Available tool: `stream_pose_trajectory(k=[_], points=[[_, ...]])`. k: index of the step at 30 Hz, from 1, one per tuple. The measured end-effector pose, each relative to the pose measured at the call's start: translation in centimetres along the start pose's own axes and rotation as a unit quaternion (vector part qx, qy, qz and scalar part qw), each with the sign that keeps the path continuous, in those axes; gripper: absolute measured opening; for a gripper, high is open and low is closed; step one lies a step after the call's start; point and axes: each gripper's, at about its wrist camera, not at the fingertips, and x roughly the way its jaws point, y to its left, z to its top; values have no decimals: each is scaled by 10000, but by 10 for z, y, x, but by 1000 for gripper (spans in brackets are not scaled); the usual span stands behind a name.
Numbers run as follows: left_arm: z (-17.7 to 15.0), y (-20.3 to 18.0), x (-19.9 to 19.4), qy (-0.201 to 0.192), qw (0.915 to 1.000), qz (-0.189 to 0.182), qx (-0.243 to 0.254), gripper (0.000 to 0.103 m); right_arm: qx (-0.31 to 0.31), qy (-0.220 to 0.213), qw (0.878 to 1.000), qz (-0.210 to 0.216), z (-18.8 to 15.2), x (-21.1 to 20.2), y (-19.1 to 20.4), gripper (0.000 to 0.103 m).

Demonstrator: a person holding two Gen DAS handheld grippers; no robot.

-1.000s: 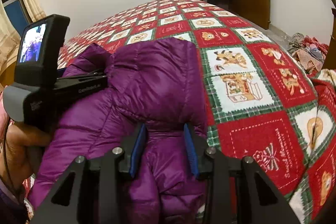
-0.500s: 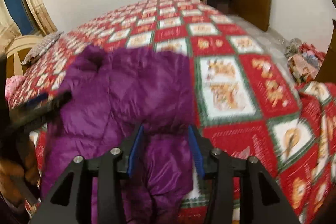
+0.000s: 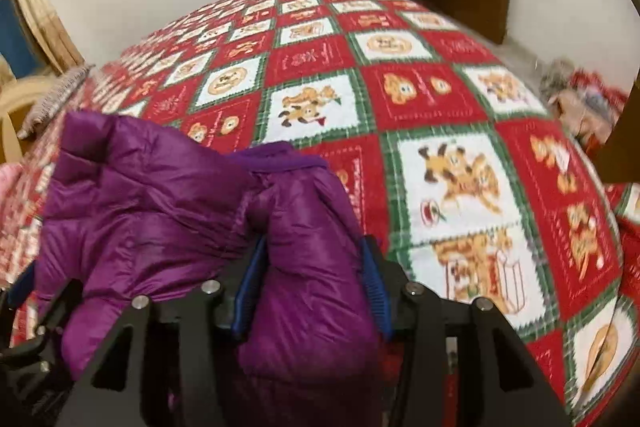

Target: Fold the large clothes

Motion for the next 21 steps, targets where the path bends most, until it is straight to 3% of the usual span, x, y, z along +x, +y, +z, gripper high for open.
stream_pose_trajectory(k=[4, 7, 12, 21], points=[[1, 8, -5, 89, 9994, -332, 45, 92, -34, -7, 10000, 63, -3, -15, -7, 49], [1, 22, -20, -11, 9990, -454, -52, 92, 210, -204, 9992, 285, -15, -46, -20, 56], [-7, 31, -36, -133, 9988, -441, -184, 92, 247, -562, 9960, 650, -40, -84, -25, 76], [-15, 17, -33, -143, 9997, -168, 80, 92, 391, -274, 9955, 820, -62, -48, -19, 77]])
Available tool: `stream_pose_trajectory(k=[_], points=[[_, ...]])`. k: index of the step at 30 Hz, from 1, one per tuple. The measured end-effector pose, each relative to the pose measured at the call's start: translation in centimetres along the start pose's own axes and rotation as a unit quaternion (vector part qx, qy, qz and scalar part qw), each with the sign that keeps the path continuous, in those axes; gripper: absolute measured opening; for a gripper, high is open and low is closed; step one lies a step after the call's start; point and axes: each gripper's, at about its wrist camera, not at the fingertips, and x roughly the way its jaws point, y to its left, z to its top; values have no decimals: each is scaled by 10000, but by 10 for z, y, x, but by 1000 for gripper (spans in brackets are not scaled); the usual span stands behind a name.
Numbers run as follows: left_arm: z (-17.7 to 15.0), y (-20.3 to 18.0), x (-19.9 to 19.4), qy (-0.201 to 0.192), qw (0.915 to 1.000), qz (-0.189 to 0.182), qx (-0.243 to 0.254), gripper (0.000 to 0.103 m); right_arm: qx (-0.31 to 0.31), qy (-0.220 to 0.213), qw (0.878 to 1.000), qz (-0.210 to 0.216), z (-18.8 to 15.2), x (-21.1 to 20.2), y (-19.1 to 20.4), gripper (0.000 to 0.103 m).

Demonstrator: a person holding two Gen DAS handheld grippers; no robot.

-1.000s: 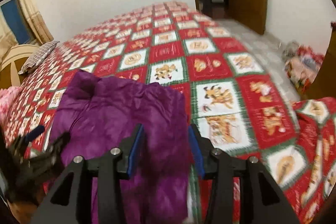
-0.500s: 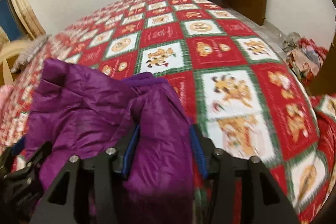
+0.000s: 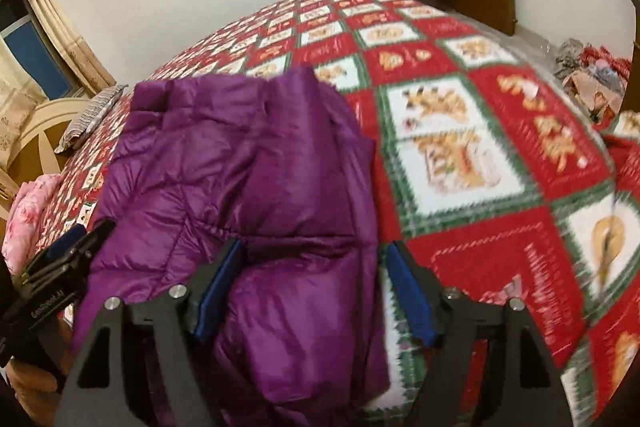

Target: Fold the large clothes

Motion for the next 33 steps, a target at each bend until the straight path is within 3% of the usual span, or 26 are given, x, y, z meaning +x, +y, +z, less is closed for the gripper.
stream_pose_trajectory(k=[11, 16, 18, 20, 24, 29, 31, 33], points=[[5, 7, 2, 99, 9997, -209, -5, 92, -145, -56, 9999, -1, 10, -5, -2, 78], [1, 16, 10, 190, 9962, -687, -499, 92, -54, -89, 9998, 155, 18, 3, -3, 79], [1, 21, 14, 307, 9919, -998, -717, 92, -73, 38, 9997, 219, 14, 14, -1, 83], [1, 28, 16, 394, 9820, -1573, -969, 92, -108, -69, 9996, 240, 10, 14, -1, 83], [-5, 43, 21, 364, 9652, -2138, -1459, 92, -104, -156, 9991, 387, 7, 13, -5, 83], [-16, 60, 49, 826, 9305, -2808, -2201, 92, -116, -167, 9986, 496, 7, 14, -6, 87], [-15, 59, 49, 798, 9307, -2841, -2162, 92, -100, -149, 9984, 532, 8, 15, -7, 88], [-12, 51, 47, 774, 9384, -2731, -1972, 92, -104, -136, 9984, 542, 9, 17, -7, 90]])
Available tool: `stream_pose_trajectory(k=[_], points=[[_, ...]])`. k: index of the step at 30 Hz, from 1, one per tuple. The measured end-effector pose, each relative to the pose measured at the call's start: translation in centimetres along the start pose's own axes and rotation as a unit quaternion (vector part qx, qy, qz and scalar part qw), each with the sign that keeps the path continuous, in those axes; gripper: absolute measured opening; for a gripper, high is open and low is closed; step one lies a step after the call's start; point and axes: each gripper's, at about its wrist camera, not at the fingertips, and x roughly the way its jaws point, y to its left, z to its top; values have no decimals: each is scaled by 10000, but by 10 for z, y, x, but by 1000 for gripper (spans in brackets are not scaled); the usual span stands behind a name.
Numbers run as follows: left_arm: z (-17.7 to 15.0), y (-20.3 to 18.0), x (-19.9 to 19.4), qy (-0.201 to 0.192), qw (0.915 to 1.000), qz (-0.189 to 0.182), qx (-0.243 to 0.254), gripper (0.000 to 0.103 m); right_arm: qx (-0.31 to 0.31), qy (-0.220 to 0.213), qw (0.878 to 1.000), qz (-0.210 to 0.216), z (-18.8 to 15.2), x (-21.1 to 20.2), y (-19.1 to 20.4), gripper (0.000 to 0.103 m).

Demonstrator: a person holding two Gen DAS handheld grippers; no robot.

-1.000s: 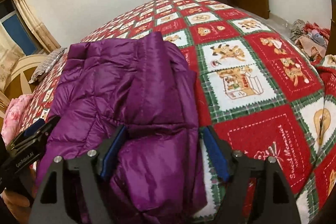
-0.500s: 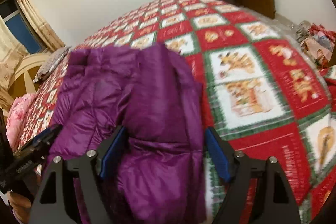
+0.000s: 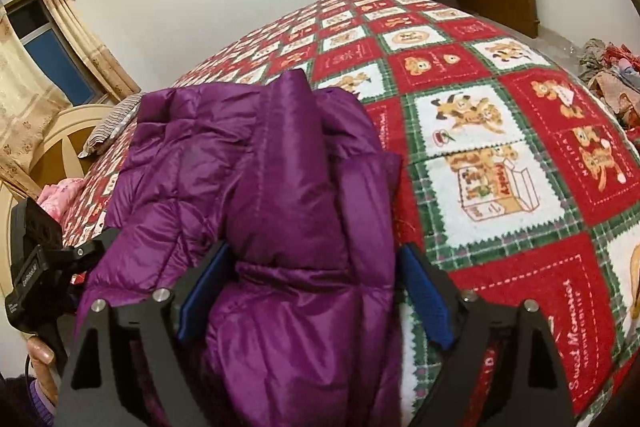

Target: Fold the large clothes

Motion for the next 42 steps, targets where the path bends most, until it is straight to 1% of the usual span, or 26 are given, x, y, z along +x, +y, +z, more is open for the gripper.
stream_pose_trajectory(k=[3, 4, 5, 7, 8, 9, 10, 11, 15, 18, 22, 26, 28, 31, 34, 37, 40, 42], points=[[-1, -8, 3, 30, 9998, 75, 157, 92, -52, 72, 10000, -42, 2, 5, 3, 91], [-2, -8, 3, 26, 9998, 61, 161, 89, -103, 119, 9999, -65, 2, 6, 5, 91], [-2, -9, 2, 14, 9999, 48, 158, 84, -134, 159, 9998, -57, 3, 7, 6, 88], [-5, -10, -4, -40, 9998, 43, 206, 78, -133, 275, 9995, 41, 2, 8, 10, 79], [-5, -11, -6, -67, 9997, 52, 250, 73, -85, 348, 9992, 158, 1, 8, 13, 73], [-7, -13, -9, -91, 9995, 57, 294, 71, -38, 410, 9987, 293, 0, 8, 16, 67], [-8, -15, -14, -114, 9993, 64, 338, 69, -12, 455, 9982, 390, -2, 8, 19, 65], [-8, -14, -17, -125, 9993, 82, 349, 67, -45, 481, 9978, 452, -4, 7, 24, 60], [-13, -9, -44, -165, 9990, 184, 373, 63, -69, 595, 9960, 665, -17, 4, 40, 50], [-28, -2, -70, -154, 9980, 356, 504, 63, -85, 715, 9933, 899, -33, -1, 56, 47], [-63, 15, -108, -170, 9981, 440, 395, 63, -103, 820, 9904, 1108, -66, -14, 77, 47], [-89, 22, -128, -219, 9981, 475, 336, 63, -166, 824, 9894, 1180, -94, -31, 90, 47], [-97, 20, -133, -226, 9978, 495, 368, 63, -187, 801, 9899, 1155, -105, -38, 93, 47], [-102, 17, -135, -225, 9975, 534, 414, 63, -49, 792, 9900, 1168, -112, -45, 90, 47], [-109, 10, -136, -239, 9960, 629, 584, 63, 70, 769, 9903, 1151, -114, -49, 84, 46], [-116, 8, -138, -240, 9955, 661, 629, 63, 129, 755, 9910, 1099, -122, -53, 86, 46], [-123, 5, -143, -253, 9950, 696, 666, 60, 149, 754, 9913, 1070, -125, -57, 85, 45], [-127, 3, -147, -251, 9946, 726, 704, 58, 87, 757, 9915, 1056, -126, -59, 87, 42]])
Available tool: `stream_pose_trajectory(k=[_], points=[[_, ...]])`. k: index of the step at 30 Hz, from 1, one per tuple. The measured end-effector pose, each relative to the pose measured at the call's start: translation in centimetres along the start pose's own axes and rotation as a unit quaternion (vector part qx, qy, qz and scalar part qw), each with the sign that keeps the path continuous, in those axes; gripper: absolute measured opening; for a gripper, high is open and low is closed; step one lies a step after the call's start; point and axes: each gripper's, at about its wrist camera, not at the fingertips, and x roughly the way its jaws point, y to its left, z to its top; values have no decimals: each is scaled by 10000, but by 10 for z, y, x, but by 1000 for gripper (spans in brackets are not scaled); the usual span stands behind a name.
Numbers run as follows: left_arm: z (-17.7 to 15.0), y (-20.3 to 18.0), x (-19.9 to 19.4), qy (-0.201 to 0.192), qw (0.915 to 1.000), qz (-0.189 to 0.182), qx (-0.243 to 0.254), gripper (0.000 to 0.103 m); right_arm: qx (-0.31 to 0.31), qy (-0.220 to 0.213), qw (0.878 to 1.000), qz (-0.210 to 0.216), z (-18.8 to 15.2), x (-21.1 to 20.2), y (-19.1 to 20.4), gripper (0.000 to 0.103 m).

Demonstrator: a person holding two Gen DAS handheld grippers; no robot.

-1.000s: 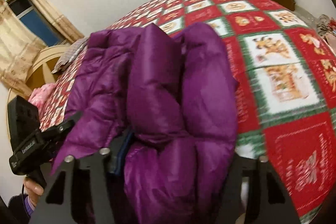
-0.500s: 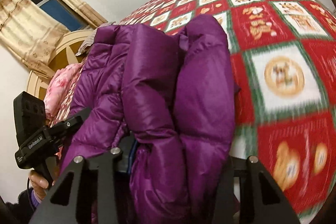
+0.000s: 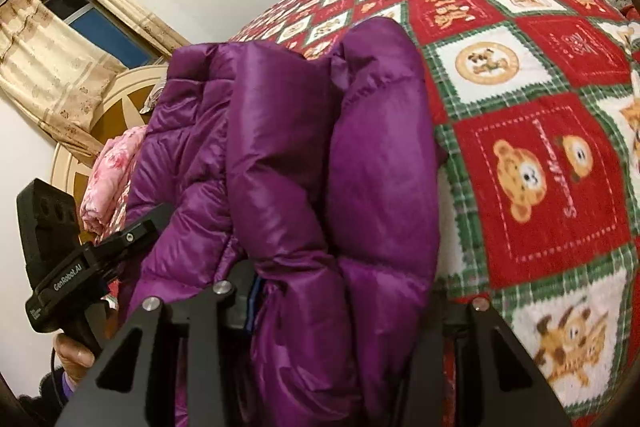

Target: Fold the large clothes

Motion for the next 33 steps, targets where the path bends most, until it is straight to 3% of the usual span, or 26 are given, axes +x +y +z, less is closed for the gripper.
stream_pose_trajectory(k=[8, 18, 33], points=[[0, -20, -27, -135, 9997, -51, 173, 52, -18, -93, 9997, 218, -8, -17, 7, 30], [5, -74, -59, -440, 9956, -248, 793, 52, -200, -723, 9970, 186, -7, -73, 20, 30], [11, -156, -8, -117, 9850, -976, 1415, 52, 111, -1485, 9872, -563, -12, -152, -29, 30]])
